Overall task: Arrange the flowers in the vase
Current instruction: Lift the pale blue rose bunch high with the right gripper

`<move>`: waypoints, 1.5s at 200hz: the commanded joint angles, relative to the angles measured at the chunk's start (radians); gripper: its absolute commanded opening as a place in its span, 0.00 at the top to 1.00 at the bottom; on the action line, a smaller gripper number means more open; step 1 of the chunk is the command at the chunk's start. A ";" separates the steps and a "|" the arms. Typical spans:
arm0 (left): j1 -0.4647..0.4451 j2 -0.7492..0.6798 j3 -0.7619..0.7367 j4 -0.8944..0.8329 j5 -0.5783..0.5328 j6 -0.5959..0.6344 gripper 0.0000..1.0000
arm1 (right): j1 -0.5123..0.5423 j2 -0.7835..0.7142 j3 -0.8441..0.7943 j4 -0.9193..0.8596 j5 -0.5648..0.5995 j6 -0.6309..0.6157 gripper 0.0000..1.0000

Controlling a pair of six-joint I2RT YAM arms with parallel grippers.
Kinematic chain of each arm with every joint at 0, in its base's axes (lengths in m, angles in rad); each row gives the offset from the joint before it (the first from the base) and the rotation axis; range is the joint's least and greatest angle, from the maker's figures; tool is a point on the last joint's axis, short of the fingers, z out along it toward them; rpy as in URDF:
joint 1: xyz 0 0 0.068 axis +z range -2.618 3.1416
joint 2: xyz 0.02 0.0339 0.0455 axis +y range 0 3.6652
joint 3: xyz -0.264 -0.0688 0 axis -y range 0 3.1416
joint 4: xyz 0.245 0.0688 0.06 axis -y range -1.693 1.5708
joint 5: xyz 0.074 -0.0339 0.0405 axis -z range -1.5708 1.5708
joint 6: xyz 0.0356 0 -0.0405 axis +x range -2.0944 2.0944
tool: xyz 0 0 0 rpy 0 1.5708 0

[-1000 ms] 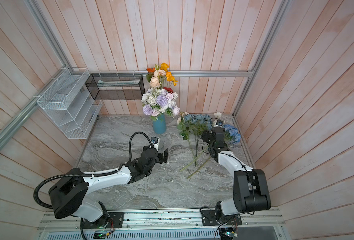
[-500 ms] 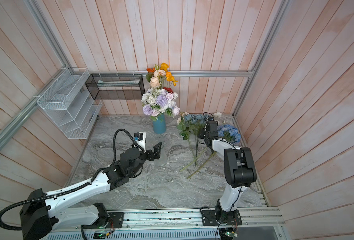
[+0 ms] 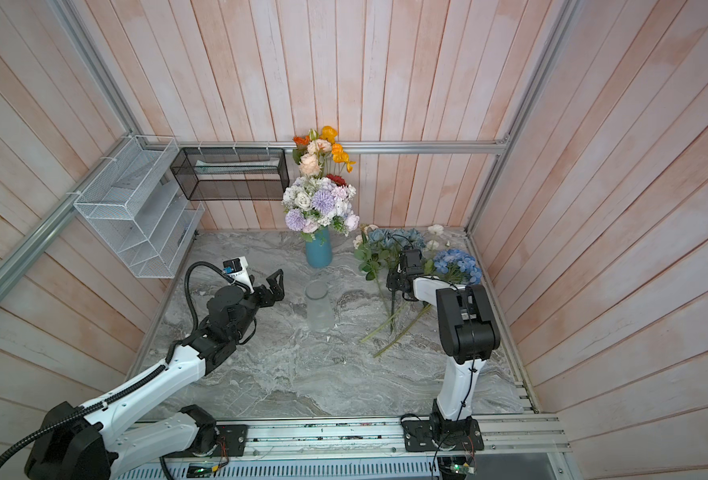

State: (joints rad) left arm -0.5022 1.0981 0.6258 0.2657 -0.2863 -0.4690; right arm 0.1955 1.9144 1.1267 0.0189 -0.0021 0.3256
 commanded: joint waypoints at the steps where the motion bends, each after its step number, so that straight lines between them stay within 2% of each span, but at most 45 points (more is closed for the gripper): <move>1: 0.018 0.012 -0.022 0.050 0.072 -0.084 0.00 | 0.007 0.030 -0.003 -0.032 -0.007 0.021 0.55; 60: 0.017 0.023 -0.041 0.040 0.117 -0.133 0.00 | 0.012 0.066 -0.002 -0.027 -0.016 0.034 0.62; 84: 0.017 0.020 -0.043 0.040 0.116 -0.135 0.00 | 0.012 0.075 -0.003 -0.021 -0.030 0.030 0.79; 101: 0.017 0.020 -0.043 0.041 0.116 -0.135 0.00 | 0.011 0.077 -0.001 -0.020 -0.038 0.018 0.98; 107: 0.018 0.021 -0.043 0.040 0.115 -0.135 0.00 | 0.012 0.076 0.002 -0.023 -0.035 0.014 1.00; 159: 0.019 0.026 -0.043 0.042 0.127 -0.130 0.00 | 0.010 -0.002 -0.016 -0.017 0.002 0.001 1.00; 186: 0.019 0.032 -0.038 0.063 0.187 -0.079 0.00 | 0.004 -0.104 -0.057 0.031 -0.001 -0.002 1.00; 227: 0.018 0.060 -0.008 0.058 0.258 -0.042 0.00 | 0.004 -0.287 -0.160 0.166 0.018 -0.005 1.00; 253: 0.018 0.082 0.007 0.056 0.293 -0.042 0.00 | 0.004 -0.395 -0.224 0.265 0.072 -0.018 1.00; 300: 0.019 0.100 0.025 0.058 0.336 -0.036 0.00 | 0.004 -0.509 -0.268 0.423 0.133 -0.101 1.00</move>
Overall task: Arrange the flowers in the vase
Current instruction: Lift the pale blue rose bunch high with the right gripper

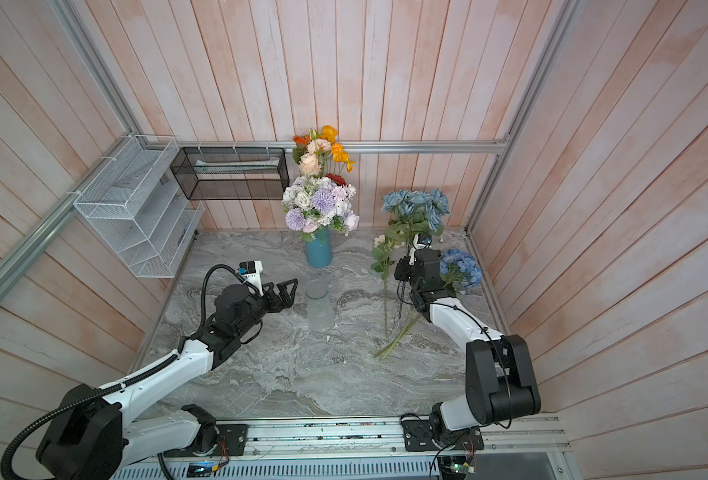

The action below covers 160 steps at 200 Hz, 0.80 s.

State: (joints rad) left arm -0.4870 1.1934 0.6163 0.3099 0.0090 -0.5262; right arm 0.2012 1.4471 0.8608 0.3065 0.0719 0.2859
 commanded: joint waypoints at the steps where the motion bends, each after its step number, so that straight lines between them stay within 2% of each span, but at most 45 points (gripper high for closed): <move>1: 0.004 0.005 0.036 0.014 0.040 0.022 0.00 | -0.002 -0.043 -0.001 0.137 0.060 -0.063 1.00; 20: 0.004 0.003 0.038 0.014 0.045 0.029 0.00 | -0.001 -0.070 0.020 0.153 0.052 -0.089 1.00; 61: 0.003 -0.004 0.039 0.009 0.047 0.048 0.00 | 0.027 -0.168 0.062 0.162 -0.043 -0.136 1.00; 95: 0.033 -0.017 0.028 0.028 0.063 0.042 0.00 | 0.138 -0.244 0.116 0.141 -0.050 -0.250 1.00; 160: 0.148 -0.048 -0.029 0.093 0.177 -0.064 0.00 | 0.344 -0.243 0.260 0.207 -0.149 -0.325 1.00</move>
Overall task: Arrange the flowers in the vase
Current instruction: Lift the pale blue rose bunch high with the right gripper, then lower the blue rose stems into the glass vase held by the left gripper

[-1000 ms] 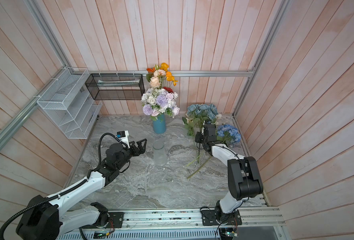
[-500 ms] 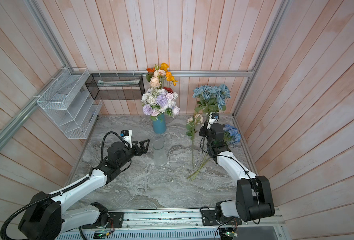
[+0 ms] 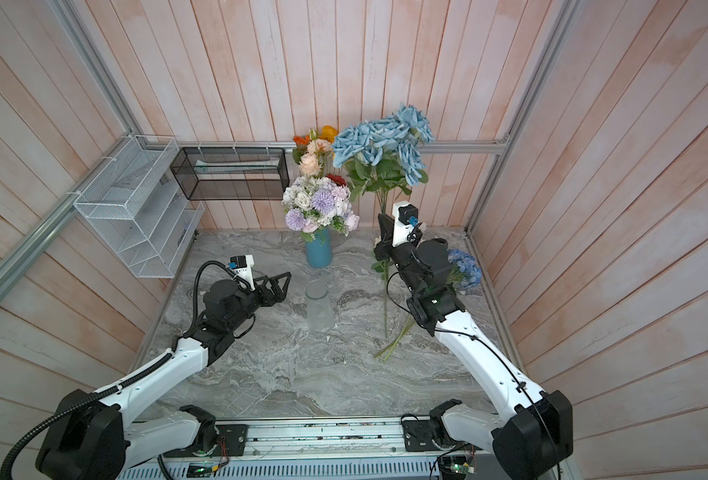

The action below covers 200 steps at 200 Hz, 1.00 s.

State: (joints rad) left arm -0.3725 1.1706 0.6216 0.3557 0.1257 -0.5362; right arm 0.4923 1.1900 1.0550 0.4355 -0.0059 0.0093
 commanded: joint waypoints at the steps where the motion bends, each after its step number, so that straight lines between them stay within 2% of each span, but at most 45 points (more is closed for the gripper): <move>1: 0.034 -0.026 -0.036 0.048 0.062 -0.056 0.00 | 0.056 0.016 0.068 0.081 -0.075 -0.047 1.00; 45: 0.119 -0.053 -0.112 0.100 0.124 -0.164 0.00 | 0.128 0.114 0.149 0.214 -0.239 0.005 1.00; 87: 0.170 -0.085 -0.172 0.117 0.155 -0.213 0.00 | 0.184 0.216 0.204 0.318 -0.329 0.033 1.00; 150: 0.191 -0.113 -0.200 0.108 0.159 -0.219 0.00 | 0.238 0.323 0.193 0.407 -0.393 0.128 1.00; 200: 0.191 -0.099 -0.189 0.109 0.174 -0.220 0.00 | 0.241 0.356 0.085 0.518 -0.385 0.200 1.00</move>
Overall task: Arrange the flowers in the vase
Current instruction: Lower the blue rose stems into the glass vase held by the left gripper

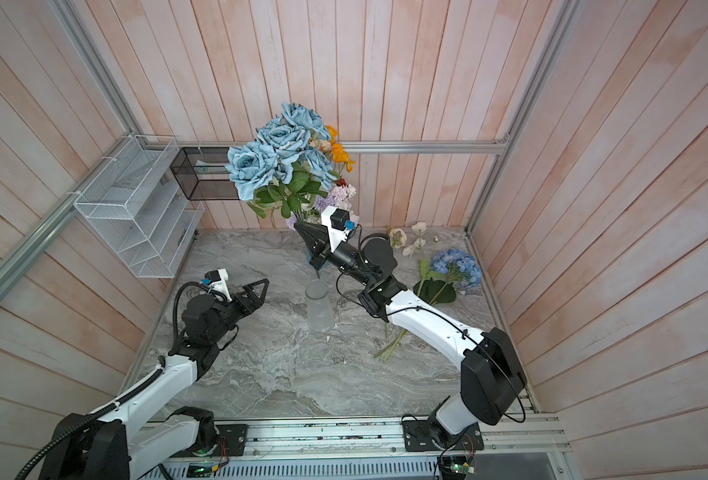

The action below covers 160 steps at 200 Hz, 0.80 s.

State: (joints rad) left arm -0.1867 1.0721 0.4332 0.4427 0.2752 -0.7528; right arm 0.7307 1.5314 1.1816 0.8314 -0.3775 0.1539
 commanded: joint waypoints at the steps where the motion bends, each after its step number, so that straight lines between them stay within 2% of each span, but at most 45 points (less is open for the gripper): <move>1: 0.005 0.000 -0.001 0.023 0.024 -0.003 0.00 | 0.003 0.015 -0.044 0.125 -0.014 0.057 1.00; 39: 0.006 0.012 0.010 0.036 0.037 -0.016 0.00 | 0.004 0.033 -0.136 0.234 -0.001 0.088 1.00; 78: 0.007 0.022 0.015 0.041 0.049 -0.022 0.00 | 0.024 0.064 -0.227 0.295 0.039 0.036 1.00; 123: 0.006 0.029 0.003 0.046 0.067 -0.029 0.00 | 0.032 0.117 -0.315 0.305 0.093 0.033 1.00; 160: 0.005 0.028 -0.006 0.050 0.085 -0.017 0.00 | 0.042 0.118 -0.366 0.248 0.144 0.003 1.00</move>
State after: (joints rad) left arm -0.1848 1.0943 0.4332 0.4656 0.3340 -0.7761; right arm 0.7563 1.6554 0.8375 1.0698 -0.2874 0.1864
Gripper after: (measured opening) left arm 0.999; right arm 0.057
